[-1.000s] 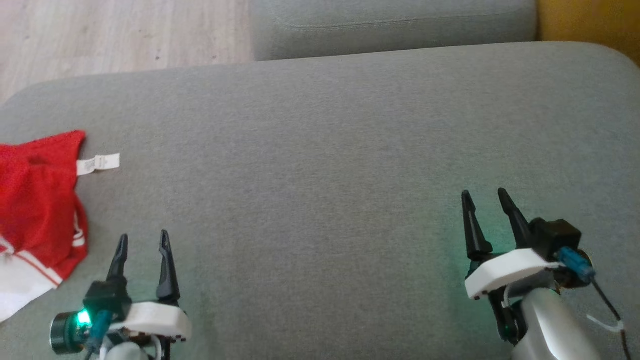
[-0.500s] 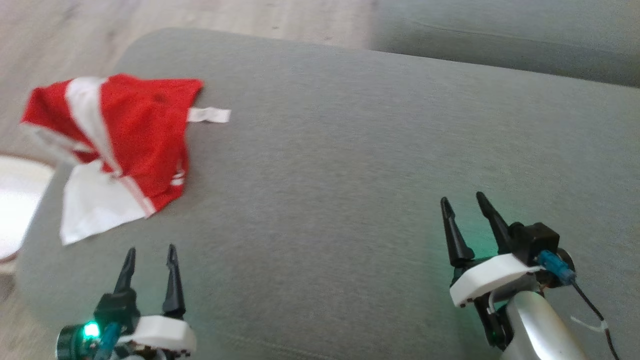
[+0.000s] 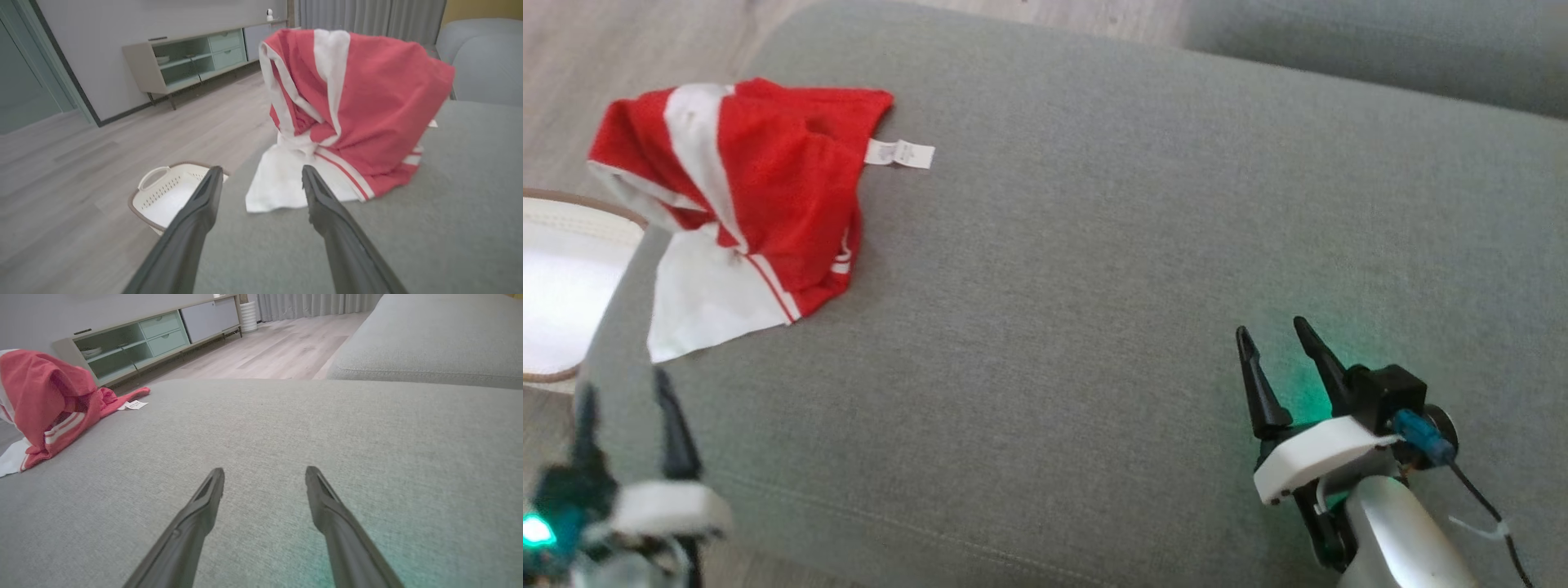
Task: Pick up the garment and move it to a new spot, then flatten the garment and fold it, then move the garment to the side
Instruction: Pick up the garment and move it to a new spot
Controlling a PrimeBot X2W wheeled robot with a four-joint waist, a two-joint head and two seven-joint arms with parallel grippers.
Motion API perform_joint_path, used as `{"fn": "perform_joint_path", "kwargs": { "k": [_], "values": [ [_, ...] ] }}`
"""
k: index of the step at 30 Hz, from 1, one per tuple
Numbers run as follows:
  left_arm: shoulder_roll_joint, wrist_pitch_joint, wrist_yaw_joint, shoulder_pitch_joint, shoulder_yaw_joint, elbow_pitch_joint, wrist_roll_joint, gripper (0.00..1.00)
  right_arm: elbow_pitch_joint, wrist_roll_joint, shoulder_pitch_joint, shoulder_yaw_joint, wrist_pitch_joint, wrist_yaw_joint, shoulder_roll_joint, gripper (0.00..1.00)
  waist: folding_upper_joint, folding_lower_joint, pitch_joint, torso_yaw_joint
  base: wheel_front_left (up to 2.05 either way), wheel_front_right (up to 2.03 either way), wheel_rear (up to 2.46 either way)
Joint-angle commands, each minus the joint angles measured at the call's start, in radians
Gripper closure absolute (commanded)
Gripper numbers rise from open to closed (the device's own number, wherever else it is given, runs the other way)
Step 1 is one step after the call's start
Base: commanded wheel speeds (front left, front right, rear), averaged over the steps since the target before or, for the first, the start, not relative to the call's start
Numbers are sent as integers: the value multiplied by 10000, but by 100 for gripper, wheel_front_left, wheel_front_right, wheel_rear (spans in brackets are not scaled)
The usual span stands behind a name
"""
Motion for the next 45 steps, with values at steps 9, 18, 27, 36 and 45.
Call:
{"fn": "perform_joint_path", "kwargs": {
  "k": [9, 18, 27, 36, 45],
  "values": [
    [1816, -124, -734, -3309, 452, 798, -38, 0, -410, -266, -823, 172, -120, -7, -370, 0, 0, 0, 1476, -773, 0, 0, 0],
    [2538, -109, -1157, -5707, -205, 3743, -379, 0, -533, -351, -1231, 105, -120, -7, -609, 0, 0, 0, 2555, -1198, 0, 0, 0],
    [2618, 288, -1226, -6887, -1258, 5727, -1070, 0, -560, -282, -1793, 391, -120, -7, -632, 0, 0, 0, 3230, -1717, 0, 0, 0],
    [3001, 270, -1229, -7293, -2292, 6377, -1874, 100, -507, -197, -1920, 357, -120, -7, -629, 0, 0, 0, 3381, -2007, 0, 0, 0],
    [3722, -119, -827, -8104, -2481, 3263, -1041, 100, -459, 64, -1591, 235, -120, -7, -278, 0, 0, 0, 2348, -2202, 0, 0, 0]
  ]
}}
